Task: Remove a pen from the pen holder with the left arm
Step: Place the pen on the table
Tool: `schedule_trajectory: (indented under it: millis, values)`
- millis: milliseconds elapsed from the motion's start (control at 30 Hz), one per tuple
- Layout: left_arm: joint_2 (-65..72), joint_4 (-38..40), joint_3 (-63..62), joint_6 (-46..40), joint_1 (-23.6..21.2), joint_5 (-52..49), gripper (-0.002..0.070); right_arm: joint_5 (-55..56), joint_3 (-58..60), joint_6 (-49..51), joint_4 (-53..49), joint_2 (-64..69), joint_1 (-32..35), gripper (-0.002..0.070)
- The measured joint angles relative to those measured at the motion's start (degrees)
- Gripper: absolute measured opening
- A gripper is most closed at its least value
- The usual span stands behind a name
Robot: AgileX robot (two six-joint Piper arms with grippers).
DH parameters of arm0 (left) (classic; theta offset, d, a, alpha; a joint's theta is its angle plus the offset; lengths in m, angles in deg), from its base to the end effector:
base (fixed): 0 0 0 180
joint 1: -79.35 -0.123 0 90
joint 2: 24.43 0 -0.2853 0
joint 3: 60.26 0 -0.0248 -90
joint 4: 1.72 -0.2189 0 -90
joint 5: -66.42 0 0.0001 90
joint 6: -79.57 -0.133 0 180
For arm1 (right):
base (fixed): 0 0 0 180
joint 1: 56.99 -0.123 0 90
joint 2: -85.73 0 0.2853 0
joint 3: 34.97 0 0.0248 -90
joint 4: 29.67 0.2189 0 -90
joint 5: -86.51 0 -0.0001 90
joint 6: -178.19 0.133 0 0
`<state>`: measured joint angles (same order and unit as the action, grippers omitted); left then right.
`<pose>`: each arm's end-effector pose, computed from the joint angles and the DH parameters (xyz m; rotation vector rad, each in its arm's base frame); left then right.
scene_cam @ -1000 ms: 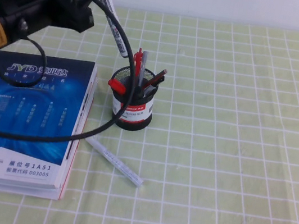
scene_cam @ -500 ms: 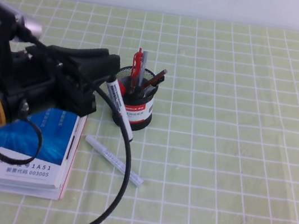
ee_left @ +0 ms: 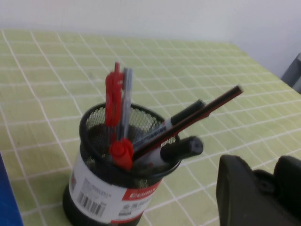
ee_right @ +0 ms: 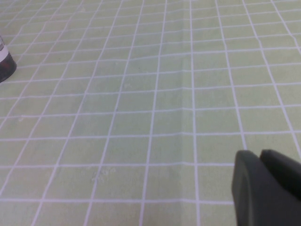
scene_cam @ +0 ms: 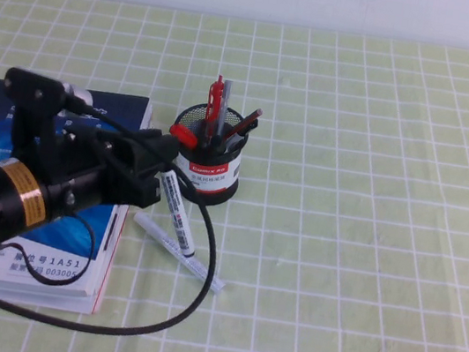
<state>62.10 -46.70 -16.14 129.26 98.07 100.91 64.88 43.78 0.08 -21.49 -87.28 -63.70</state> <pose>0.2508 -0.1411 0.2529 0.4329 1.8169 -0.7281 0.0589 0.0140 0.1594 0.0094 1.8772 0.2440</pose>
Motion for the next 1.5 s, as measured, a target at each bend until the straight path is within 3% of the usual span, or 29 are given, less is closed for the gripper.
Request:
schedule_trajectory:
  millis: [333,667,967,1200,1300,1500]
  values:
    - [9.2,3.2,0.0,-2.3,0.0,9.8,0.0115,0.0,0.0,0.0,0.0,0.0,0.0,-0.0015]
    - [12.2,7.0,0.0,-5.1,0.0,12.8,0.012,0.0,0.0,0.0,0.0,0.0,0.0,-0.0015]
    - [12.2,7.1,0.0,-5.4,0.0,18.6,0.0326,0.0,0.0,0.0,0.0,0.0,0.0,-0.0015]
    - [12.2,6.7,0.0,-5.1,0.0,26.0,0.0343,0.0,0.0,0.0,0.0,0.0,0.0,-0.0015]
    - [10.9,4.0,0.0,-5.1,0.0,25.9,0.0289,0.0,0.0,0.0,0.0,0.0,0.0,-0.0015]
    - [2.8,-6.0,0.0,-5.0,0.0,16.0,0.0059,0.0,0.0,0.0,0.0,0.0,0.0,-0.0015]
